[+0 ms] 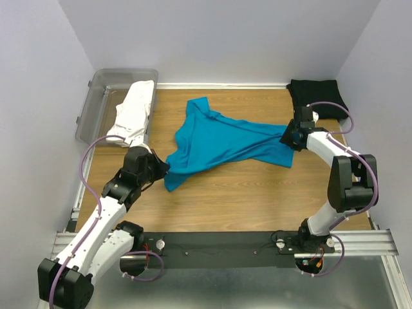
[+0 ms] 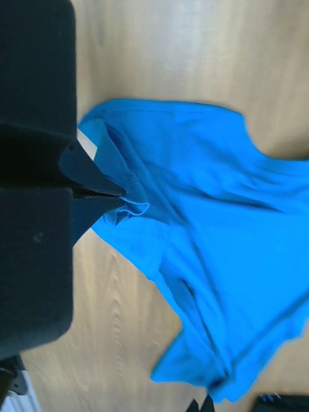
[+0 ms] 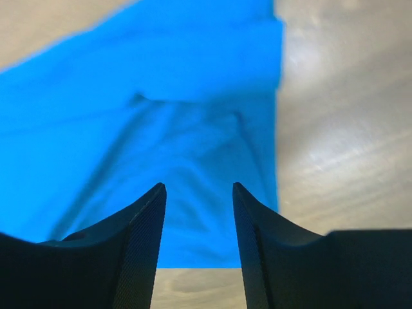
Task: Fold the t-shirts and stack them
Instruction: Flatten the tshirt out
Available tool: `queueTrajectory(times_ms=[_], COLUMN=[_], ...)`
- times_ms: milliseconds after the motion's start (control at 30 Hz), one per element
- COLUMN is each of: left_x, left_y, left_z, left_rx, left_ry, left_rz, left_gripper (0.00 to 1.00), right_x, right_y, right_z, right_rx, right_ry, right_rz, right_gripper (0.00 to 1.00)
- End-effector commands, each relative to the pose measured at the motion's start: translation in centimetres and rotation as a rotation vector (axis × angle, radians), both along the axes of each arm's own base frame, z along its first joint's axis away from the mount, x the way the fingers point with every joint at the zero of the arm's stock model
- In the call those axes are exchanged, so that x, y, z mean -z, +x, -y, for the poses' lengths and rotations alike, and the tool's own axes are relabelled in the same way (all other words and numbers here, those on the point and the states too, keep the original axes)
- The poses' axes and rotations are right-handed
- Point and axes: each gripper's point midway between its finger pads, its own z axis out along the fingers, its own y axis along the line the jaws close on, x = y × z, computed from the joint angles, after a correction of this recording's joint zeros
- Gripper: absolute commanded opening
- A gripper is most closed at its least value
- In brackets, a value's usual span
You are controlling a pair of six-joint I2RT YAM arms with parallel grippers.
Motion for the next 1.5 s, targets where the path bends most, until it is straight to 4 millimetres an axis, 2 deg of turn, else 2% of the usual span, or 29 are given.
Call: queueTrajectory(times_ms=[0, 233, 400, 667, 1100, 1200, 1233, 1367, 1433, 1467], left_x=[0.5, 0.5, 0.4, 0.8, 0.8, 0.8, 0.7, 0.7, 0.4, 0.5], left_y=[-1.6, -1.9, -2.0, -1.9, -1.9, -1.9, -1.9, -1.8, -1.7, -1.6], left_z=[0.5, 0.3, 0.5, 0.5, 0.3, 0.2, 0.1, 0.1, 0.1, 0.0], left_rx=[0.031, 0.035, 0.044, 0.045, 0.026, 0.022, 0.02, 0.016, 0.013, 0.009], left_ry=[-0.041, -0.038, -0.041, -0.037, -0.034, -0.032, -0.031, -0.028, -0.028, -0.025], left_rz=[-0.038, -0.032, -0.03, -0.038, -0.047, -0.046, -0.044, -0.045, -0.04, -0.042], left_gripper=[0.0, 0.0, 0.0, 0.0, 0.0, 0.0, 0.0, 0.0, 0.0, 0.0], right_x=[1.9, 4.0, 4.0, 2.9, 5.2, 4.7, 4.5, 3.1, 2.2, 1.9], right_y=[-1.5, -1.3, -0.2, 1.8, 1.2, 1.3, 1.4, 1.5, 1.3, 1.1], right_z=[2.2, 2.3, 2.7, 2.8, 2.9, 3.0, 3.0, 3.1, 3.3, 3.4], right_rx=[0.055, 0.082, 0.102, 0.1, 0.086, 0.086, 0.085, 0.078, 0.08, 0.081], right_ry=[-0.07, -0.075, -0.088, -0.103, -0.119, -0.122, -0.124, -0.131, -0.141, -0.143], right_rz=[-0.076, -0.128, -0.121, -0.086, -0.148, -0.136, -0.129, -0.105, -0.093, -0.093], right_gripper=[0.52, 0.53, 0.53, 0.53, 0.52, 0.43, 0.35, 0.15, 0.09, 0.09])
